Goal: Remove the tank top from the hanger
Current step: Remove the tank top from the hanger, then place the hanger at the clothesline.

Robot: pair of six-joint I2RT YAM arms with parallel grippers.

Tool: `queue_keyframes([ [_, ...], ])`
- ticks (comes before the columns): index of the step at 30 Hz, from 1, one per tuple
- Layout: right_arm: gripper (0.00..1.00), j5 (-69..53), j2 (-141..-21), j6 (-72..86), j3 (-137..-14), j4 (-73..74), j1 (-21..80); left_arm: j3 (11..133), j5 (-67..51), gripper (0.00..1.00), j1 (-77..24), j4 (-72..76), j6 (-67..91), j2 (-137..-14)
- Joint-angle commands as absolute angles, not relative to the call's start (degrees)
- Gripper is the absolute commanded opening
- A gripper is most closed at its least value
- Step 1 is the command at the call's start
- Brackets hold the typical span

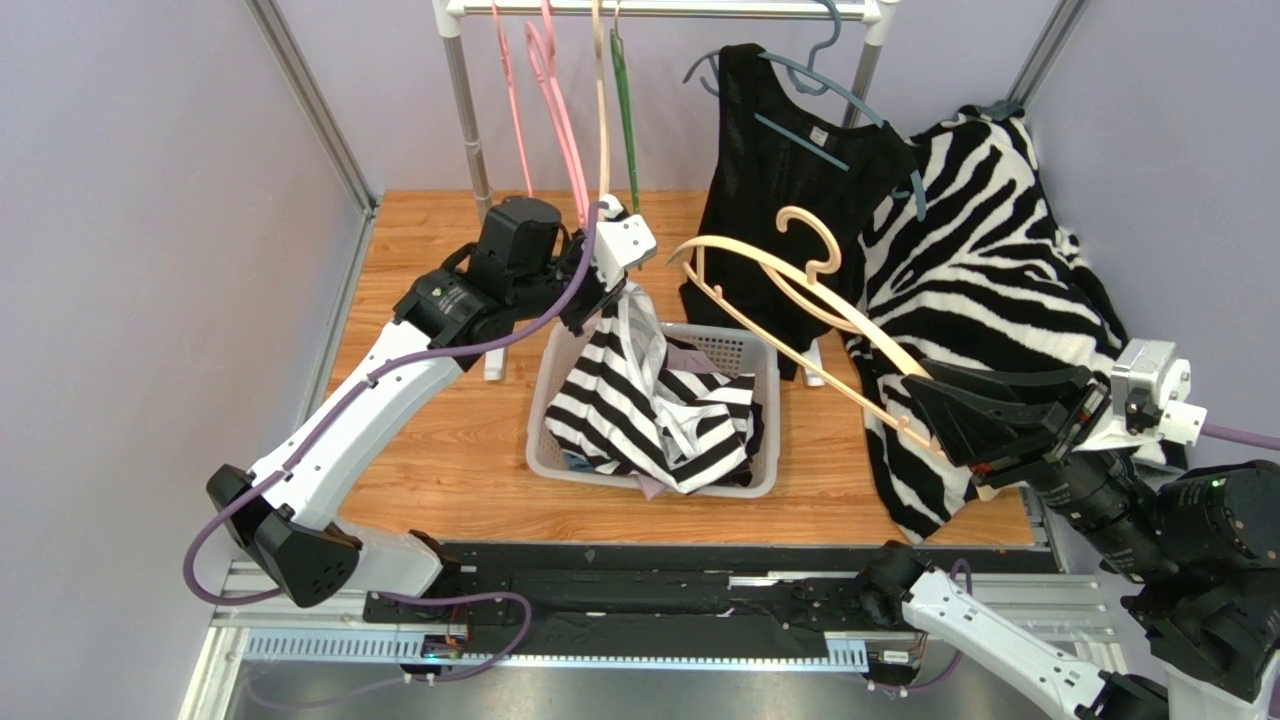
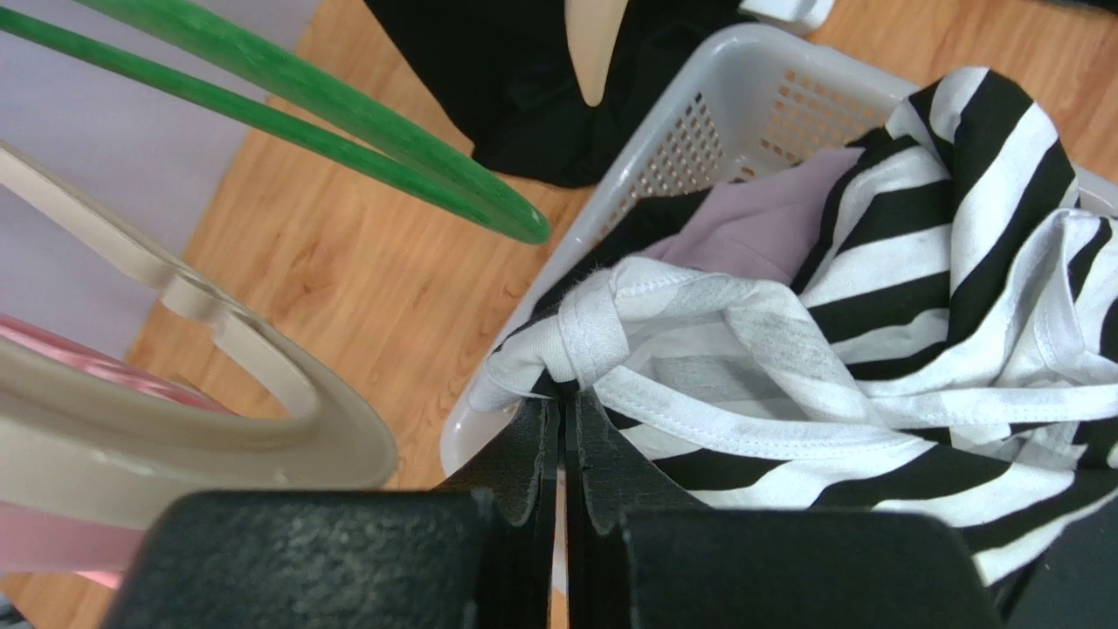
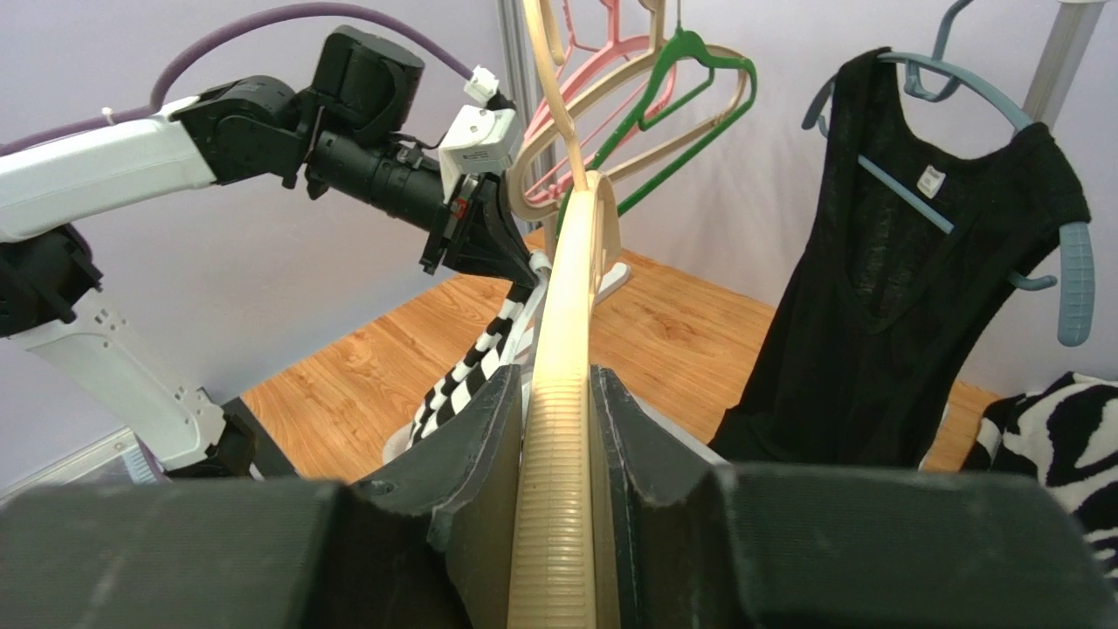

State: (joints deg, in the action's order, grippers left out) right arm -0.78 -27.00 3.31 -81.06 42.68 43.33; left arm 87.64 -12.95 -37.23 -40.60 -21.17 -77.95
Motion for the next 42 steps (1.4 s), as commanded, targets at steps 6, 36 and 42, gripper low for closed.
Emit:
queue_keyframes([
  [6, 0.0, 8.5, -28.7, 1.9, -84.0, 40.5, 43.3, 72.2, -15.6, 0.0, -37.6, -33.2, -23.3, -77.7],
  [36, 0.0, 18.8, -67.5, -2.0, -106.6, 27.4, 40.5, 56.2, -0.2, 0.61, -40.6, -26.5, -33.1, -84.1],
  [42, 0.0, 14.4, -74.1, 1.8, -113.4, 24.3, 36.9, 66.1, -2.4, 0.86, -40.6, -41.6, -29.5, -78.8],
])
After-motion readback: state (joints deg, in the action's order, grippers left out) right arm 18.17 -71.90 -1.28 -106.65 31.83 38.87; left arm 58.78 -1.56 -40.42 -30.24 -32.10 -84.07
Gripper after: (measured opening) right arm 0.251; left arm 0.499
